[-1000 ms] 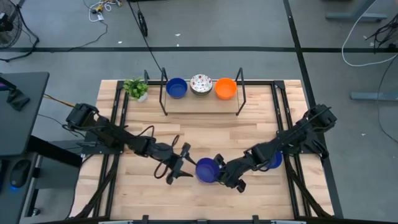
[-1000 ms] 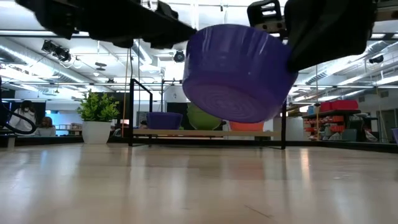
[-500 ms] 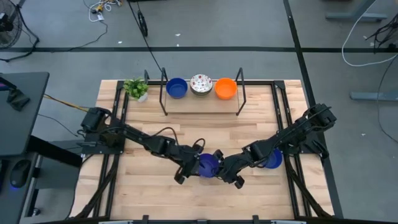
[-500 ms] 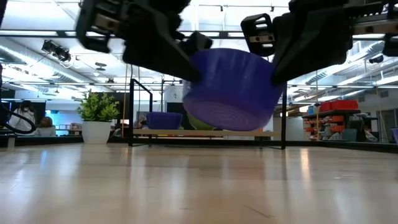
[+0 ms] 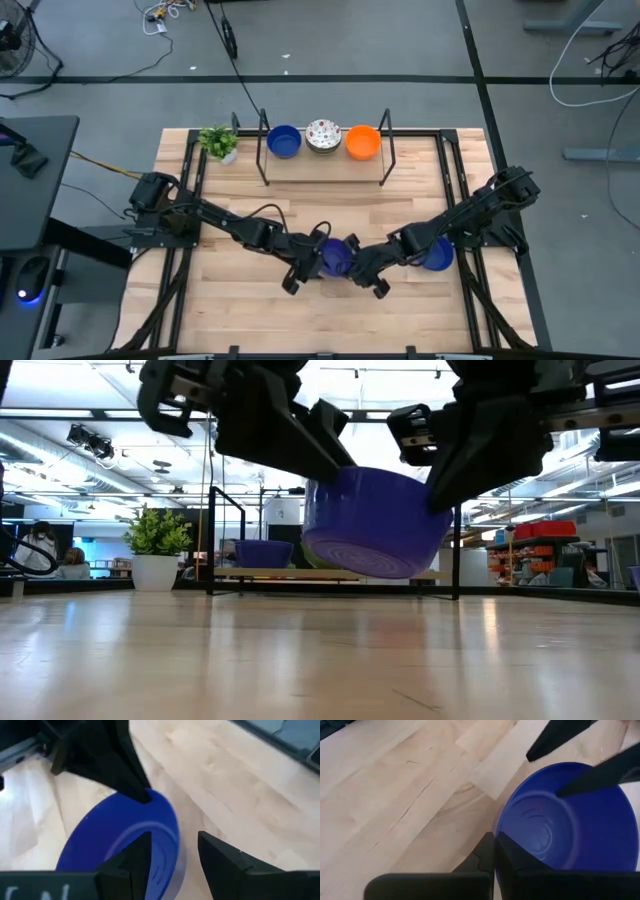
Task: Pick & Place Mini bowls
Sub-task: Stack the blue bowl on top of the blue bowls on the shelf
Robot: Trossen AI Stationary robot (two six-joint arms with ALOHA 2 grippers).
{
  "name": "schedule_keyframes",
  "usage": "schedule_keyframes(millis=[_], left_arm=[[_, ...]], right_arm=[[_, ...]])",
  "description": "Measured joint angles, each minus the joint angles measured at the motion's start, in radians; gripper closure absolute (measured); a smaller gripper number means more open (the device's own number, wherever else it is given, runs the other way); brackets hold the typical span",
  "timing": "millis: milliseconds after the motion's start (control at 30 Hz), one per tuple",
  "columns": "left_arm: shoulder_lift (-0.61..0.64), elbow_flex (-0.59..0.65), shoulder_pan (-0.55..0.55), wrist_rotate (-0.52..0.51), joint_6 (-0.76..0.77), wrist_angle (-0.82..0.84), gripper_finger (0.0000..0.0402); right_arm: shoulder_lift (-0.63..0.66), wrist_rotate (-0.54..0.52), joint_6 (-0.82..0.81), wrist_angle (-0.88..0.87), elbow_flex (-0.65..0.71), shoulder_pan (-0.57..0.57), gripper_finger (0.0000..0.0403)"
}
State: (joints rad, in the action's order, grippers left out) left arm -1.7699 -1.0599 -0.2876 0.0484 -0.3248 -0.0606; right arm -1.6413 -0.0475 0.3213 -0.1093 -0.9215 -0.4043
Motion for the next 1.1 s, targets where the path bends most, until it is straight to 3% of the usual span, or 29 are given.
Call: schedule_keyframes(millis=[167,500,633,933,1100], left_arm=[[0.0,0.001,0.001,-0.011,0.0,0.013,0.0254],[0.0,0.001,0.002,0.006,-0.001,0.03,0.0389],[0.0,0.002,0.003,0.038,-0.001,0.038,0.039],[0.001,0.002,0.004,0.048,0.022,0.051,0.0393],[0.003,0.002,-0.001,-0.088,0.028,0.115,0.0396]], right_arm=[[0.0,0.0,0.0,-0.002,0.0,0.013,0.0399],[0.0,0.004,0.005,0.01,0.0,0.016,0.0397],[0.0,0.003,-0.011,0.059,0.0,0.015,0.0376],[0.013,0.003,0.033,0.231,0.0,0.004,0.0271],[0.076,0.005,-0.099,0.205,0.0,-0.052,0.0263]])
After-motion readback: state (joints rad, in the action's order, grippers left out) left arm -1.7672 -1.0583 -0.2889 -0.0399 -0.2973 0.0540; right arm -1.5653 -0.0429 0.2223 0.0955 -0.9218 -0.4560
